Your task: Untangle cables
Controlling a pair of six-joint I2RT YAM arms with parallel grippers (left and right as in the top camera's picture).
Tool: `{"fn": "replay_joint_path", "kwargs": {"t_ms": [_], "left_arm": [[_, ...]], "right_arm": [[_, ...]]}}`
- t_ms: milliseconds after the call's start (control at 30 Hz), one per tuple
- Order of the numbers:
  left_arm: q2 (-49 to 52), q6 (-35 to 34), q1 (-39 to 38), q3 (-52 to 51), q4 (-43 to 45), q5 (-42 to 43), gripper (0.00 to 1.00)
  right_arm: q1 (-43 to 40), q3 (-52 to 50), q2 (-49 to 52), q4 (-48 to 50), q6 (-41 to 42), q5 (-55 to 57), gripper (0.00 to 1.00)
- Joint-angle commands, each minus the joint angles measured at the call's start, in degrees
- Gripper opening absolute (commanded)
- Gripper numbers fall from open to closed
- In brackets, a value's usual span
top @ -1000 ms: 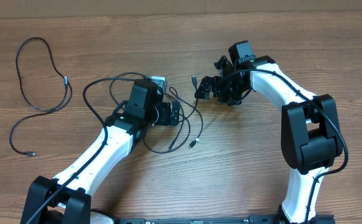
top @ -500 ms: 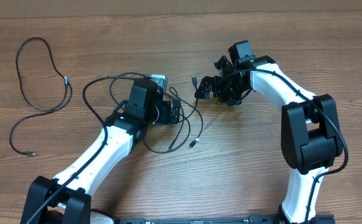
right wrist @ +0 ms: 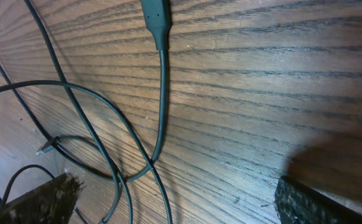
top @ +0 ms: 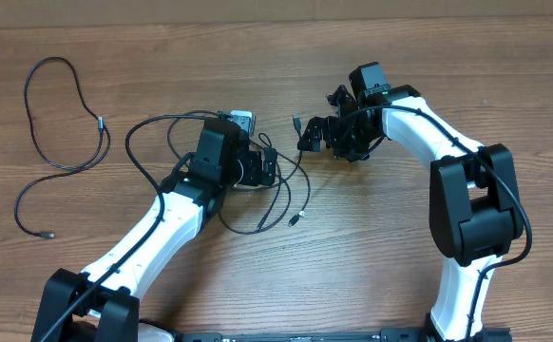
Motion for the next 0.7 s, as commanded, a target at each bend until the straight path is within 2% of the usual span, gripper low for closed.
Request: {"fn": "replay_joint_path", "kwargs": {"t_ms": [0, 267, 533, 667], "left_arm": [[0.5, -0.8, -0.3, -0.4, -0.5, -0.2, 1.0], [1.6, -0.8, -0.3, -0.4, -3.2, -0.2, 1.0], [8.3, -0.9, -0.3, -0.4, -2.6, 0.0, 0.99], [9.6, -1.2, -0.3, -0.4, -0.2, 2.9, 1.0]], "right_arm": [[0.3, 1.4, 0.2, 0.6, 0.1, -0.7, 1.0], [0.3, 1.4, 0.2, 1.1, 0.1, -0.7, 1.0], [0.3, 1.4, 0.2, 1.2, 0.1, -0.7, 1.0], [0.3, 1.4, 0.2, 1.0, 0.1, -0.7, 1.0]]}}
